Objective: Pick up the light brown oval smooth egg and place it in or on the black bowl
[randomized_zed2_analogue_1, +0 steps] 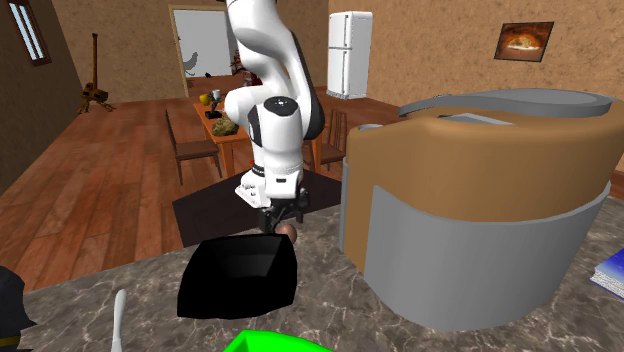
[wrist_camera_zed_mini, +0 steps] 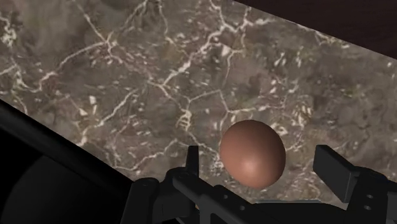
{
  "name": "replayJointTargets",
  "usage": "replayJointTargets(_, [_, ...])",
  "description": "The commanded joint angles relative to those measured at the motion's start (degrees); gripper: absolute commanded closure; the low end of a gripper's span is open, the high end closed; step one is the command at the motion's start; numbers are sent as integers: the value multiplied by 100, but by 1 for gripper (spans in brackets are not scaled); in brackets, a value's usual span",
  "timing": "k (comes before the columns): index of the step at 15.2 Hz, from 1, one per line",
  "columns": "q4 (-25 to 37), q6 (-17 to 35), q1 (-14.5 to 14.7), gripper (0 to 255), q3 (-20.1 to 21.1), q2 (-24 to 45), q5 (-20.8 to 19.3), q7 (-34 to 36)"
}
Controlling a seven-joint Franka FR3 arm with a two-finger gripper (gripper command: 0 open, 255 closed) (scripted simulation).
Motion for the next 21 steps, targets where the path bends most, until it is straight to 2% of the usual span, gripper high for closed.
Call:
replayJointTargets(1, [-23,289,79,0,-43,264,98,-59])
replayJointTargets(9, [-23,359,371,0,-374,320,-24,23])
replayJointTargets(10, [-19,352,370,255,-377,319,-23,17])
replayJointTargets(18, [-46,246,257,255,-390,187,-145,7])
replayJointTargets(19, [-23,358,379,255,-384,320,-28,26])
replayJointTargets(21, [-23,72,319,255,-372,26,-196,142])
